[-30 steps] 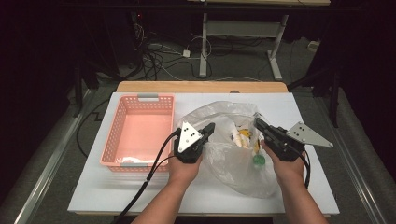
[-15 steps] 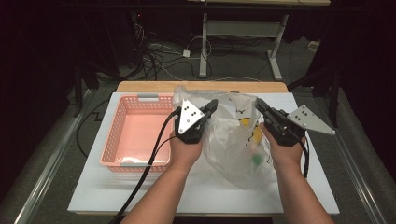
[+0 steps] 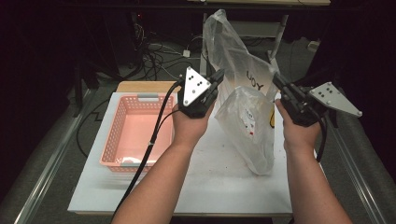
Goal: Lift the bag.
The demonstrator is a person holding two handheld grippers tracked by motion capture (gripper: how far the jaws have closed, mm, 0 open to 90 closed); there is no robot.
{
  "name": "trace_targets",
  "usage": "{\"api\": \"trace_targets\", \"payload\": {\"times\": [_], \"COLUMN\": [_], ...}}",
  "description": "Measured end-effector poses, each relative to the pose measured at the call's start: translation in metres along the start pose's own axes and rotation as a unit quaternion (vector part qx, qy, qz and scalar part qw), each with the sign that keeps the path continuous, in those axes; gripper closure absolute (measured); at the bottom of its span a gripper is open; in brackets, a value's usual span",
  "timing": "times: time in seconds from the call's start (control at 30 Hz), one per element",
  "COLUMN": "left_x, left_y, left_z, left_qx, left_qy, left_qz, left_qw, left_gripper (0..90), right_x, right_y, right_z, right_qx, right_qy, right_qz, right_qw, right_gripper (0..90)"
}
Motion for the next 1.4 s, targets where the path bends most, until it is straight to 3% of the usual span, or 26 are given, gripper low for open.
{"api": "trace_targets", "payload": {"times": [0.13,0.23,0.37,0.5,0.67,0.8,1.23,1.4], "left_x": [-0.003,-0.005,-0.006,-0.002,0.010,0.023,0.091,0.116], "left_y": [0.002,-0.009,-0.032,-0.048,-0.062,-0.075,-0.096,-0.117], "left_z": [0.005,0.010,0.018,0.022,0.026,0.029,0.016,0.014], "left_qx": [0.003,0.010,0.031,0.038,0.038,0.054,0.052,0.072], "left_qy": [0.004,0.007,0.008,0.009,0.010,0.006,-0.012,-0.010], "left_qz": [0.000,0.013,0.036,0.052,0.071,0.079,0.080,0.101], "left_qw": [1.0000,0.9998,0.9988,0.9979,0.9967,0.9954,0.9953,0.9923], "left_gripper": [88.2,88.1,88.0,87.2,79.3,70.1,52.9,47.6], "right_x": [-0.001,-0.001,-0.006,-0.012,-0.017,-0.019,-0.020,-0.020], "right_y": [0.017,0.020,-0.003,-0.028,-0.043,-0.050,-0.076,-0.081], "right_z": [-0.013,-0.019,-0.020,-0.022,-0.026,-0.027,-0.041,-0.046], "right_qx": [-0.003,-0.002,0.004,0.004,0.010,0.018,0.025,0.028], "right_qy": [-0.015,-0.019,-0.023,-0.026,-0.033,-0.036,-0.056,-0.060], "right_qz": [-0.014,-0.016,0.012,0.041,0.061,0.073,0.112,0.119], "right_qw": [0.9998,0.9997,0.9997,0.9988,0.9976,0.9965,0.9919,0.9907], "right_gripper": [90.0,90.0,90.0,90.0,90.0,90.0,90.0,90.0]}}
Point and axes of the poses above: each handheld gripper's, and its own axes: x roughly backward along the jaws, y roughly out of its top, z roughly to its left, the point moved 8 cm from there along -x, roughly forward along the jaws, and after that the axes turned 9 degrees about -y, right-handed, at the moved point
